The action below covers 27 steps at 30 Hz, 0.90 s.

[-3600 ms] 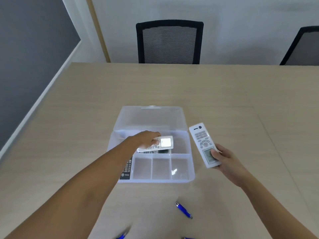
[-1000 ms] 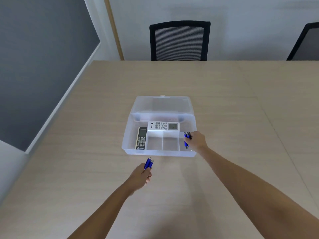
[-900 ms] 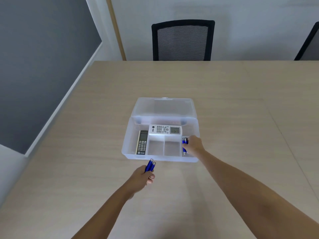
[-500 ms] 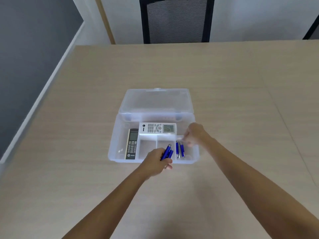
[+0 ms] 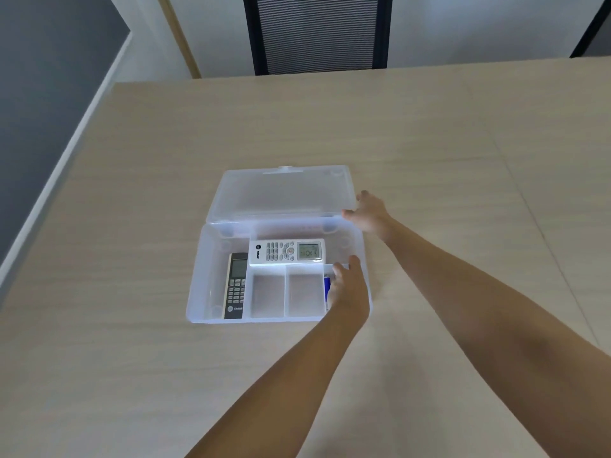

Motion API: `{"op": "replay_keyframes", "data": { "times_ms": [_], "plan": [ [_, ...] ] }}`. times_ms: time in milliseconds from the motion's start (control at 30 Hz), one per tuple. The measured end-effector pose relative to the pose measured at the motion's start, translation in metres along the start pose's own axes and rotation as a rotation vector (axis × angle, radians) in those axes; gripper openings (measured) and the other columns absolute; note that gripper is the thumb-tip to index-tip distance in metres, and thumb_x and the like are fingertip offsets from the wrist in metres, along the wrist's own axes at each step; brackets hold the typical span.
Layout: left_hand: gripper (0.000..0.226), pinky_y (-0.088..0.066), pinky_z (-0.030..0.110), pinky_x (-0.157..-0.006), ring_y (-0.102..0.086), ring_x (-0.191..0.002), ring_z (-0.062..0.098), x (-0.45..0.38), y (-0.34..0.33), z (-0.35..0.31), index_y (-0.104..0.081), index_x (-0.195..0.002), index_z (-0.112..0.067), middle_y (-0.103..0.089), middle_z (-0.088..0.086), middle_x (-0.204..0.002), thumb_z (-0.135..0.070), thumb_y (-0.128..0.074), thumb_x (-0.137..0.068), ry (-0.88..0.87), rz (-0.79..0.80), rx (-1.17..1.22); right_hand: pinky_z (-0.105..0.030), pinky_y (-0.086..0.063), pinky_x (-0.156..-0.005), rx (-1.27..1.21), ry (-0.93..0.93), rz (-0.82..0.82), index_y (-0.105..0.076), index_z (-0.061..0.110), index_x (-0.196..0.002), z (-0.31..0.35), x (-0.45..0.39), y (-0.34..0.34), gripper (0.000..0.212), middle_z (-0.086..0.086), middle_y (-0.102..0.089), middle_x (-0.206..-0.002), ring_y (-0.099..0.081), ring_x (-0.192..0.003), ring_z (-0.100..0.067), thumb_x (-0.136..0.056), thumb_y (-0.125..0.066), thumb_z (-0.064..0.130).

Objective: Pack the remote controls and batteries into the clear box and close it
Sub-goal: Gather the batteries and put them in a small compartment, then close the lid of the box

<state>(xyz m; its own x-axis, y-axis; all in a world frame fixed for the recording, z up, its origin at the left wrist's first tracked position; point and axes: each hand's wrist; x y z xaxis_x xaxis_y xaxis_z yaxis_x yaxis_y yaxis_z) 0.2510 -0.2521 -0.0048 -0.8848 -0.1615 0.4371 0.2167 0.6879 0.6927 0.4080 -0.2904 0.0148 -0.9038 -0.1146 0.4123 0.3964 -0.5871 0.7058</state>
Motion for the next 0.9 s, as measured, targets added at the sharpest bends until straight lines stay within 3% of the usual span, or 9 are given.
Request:
{"op": "replay_keyframes", "data": {
  "times_ms": [67, 167, 300, 367, 433, 567, 700, 800, 900],
  "plan": [
    [0.054, -0.043, 0.031, -0.067, -0.053, -0.113, 0.045, 0.006, 0.004, -0.003, -0.028, -0.142, -0.003, -0.038, 0.027, -0.136, 0.008, -0.041, -0.091, 0.009, 0.041, -0.035, -0.032, -0.045, -0.086, 0.02, -0.024, 0.014, -0.048, -0.004, -0.126, 0.001, -0.007, -0.003, 0.053, -0.018, -0.058, -0.128, -0.055, -0.119, -0.032, -0.087, -0.065, 0.028],
    [0.036, -0.049, 0.037, -0.084, -0.058, -0.107, 0.039, 0.019, 0.019, 0.007, -0.042, -0.13, -0.003, -0.044, 0.021, -0.132, -0.004, -0.045, -0.095, -0.081, 0.02, -0.046, -0.031, -0.047, -0.083, -0.062, -0.06, 0.063, -0.058, 0.004, -0.106, -0.005, -0.02, -0.002, 0.037, -0.015, -0.059, -0.103, -0.059, -0.098, -0.024, -0.08, -0.073, 0.025],
    [0.029, -0.047, 0.038, -0.097, -0.057, -0.109, 0.016, 0.045, 0.059, 0.07, -0.059, -0.116, -0.013, -0.057, 0.003, -0.121, -0.021, -0.064, -0.089, -0.338, -0.425, 0.148, -0.033, -0.043, -0.064, -0.227, -0.127, 0.135, -0.061, -0.003, -0.101, -0.01, -0.029, -0.003, 0.035, -0.015, -0.053, -0.086, -0.053, -0.075, -0.024, -0.075, -0.079, 0.012],
    [0.059, -0.041, 0.039, -0.107, -0.046, -0.126, 0.02, 0.058, 0.08, 0.122, -0.054, -0.125, -0.014, -0.05, 0.009, -0.132, -0.043, -0.073, -0.078, -0.223, -0.661, 0.1, -0.025, -0.036, -0.05, -0.253, -0.157, 0.123, -0.063, -0.004, -0.1, -0.012, -0.033, -0.005, 0.033, -0.012, -0.053, -0.078, -0.047, -0.057, -0.02, -0.074, -0.079, 0.009],
    [0.107, -0.03, 0.052, -0.111, -0.03, -0.139, 0.035, 0.067, 0.094, 0.171, -0.037, -0.142, -0.011, -0.033, 0.02, -0.146, -0.068, -0.073, -0.059, 0.032, -0.655, -0.049, -0.023, -0.033, -0.046, -0.274, -0.145, 0.115, -0.066, -0.007, -0.1, -0.013, -0.036, -0.006, 0.033, -0.012, -0.054, -0.077, -0.043, -0.05, -0.017, -0.074, -0.079, 0.008],
    [0.148, -0.037, 0.053, -0.111, -0.027, -0.14, 0.04, 0.068, 0.092, 0.212, 0.005, -0.152, -0.007, -0.013, 0.018, -0.152, -0.079, -0.068, -0.045, 0.178, -0.383, 0.01, -0.032, -0.049, -0.067, -0.359, -0.104, 0.031, -0.05, 0.009, -0.11, -0.015, -0.035, -0.012, 0.047, -0.011, -0.056, -0.107, -0.055, -0.086, -0.022, -0.073, -0.078, 0.002],
    [0.147, -0.044, 0.053, -0.103, -0.033, -0.133, 0.043, 0.06, 0.083, 0.213, 0.002, -0.151, 0.003, -0.018, 0.025, -0.146, -0.06, -0.084, -0.051, 0.156, -0.434, 0.012, -0.034, -0.045, -0.068, -0.201, 0.044, -0.118, -0.041, 0.012, -0.112, -0.007, -0.02, -0.01, 0.056, -0.006, -0.053, -0.095, -0.053, -0.091, -0.026, -0.068, -0.076, 0.009],
    [0.149, -0.044, 0.052, -0.106, -0.027, -0.137, 0.041, 0.062, 0.085, 0.212, 0.006, -0.15, 0.007, -0.017, 0.027, -0.146, -0.066, -0.08, -0.052, 0.16, -0.42, -0.034, -0.042, -0.044, -0.097, -0.187, 0.113, -0.218, -0.042, 0.012, -0.125, 0.003, 0.003, -0.007, 0.064, -0.013, -0.051, -0.118, -0.046, -0.118, -0.031, -0.075, -0.076, 0.031],
    [0.153, -0.036, 0.05, -0.113, -0.02, -0.141, 0.038, 0.066, 0.091, 0.207, 0.014, -0.149, 0.003, -0.009, 0.025, -0.149, -0.071, -0.076, -0.05, 0.152, -0.368, 0.037, -0.045, -0.041, -0.108, -0.517, 0.14, -0.138, -0.047, 0.019, -0.131, 0.012, 0.045, 0.006, 0.064, -0.005, -0.056, -0.131, -0.048, -0.127, -0.026, -0.086, -0.047, 0.064]
  ]
}}
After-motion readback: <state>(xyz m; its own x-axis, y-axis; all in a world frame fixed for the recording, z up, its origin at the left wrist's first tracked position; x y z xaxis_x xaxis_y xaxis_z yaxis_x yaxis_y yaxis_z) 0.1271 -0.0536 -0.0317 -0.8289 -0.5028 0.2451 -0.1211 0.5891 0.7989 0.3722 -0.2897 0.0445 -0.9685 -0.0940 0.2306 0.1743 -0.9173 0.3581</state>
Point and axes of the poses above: each hand's wrist, its own x-axis away from the middle knuckle, its own y-axis out of the back of the hand, z = x × y
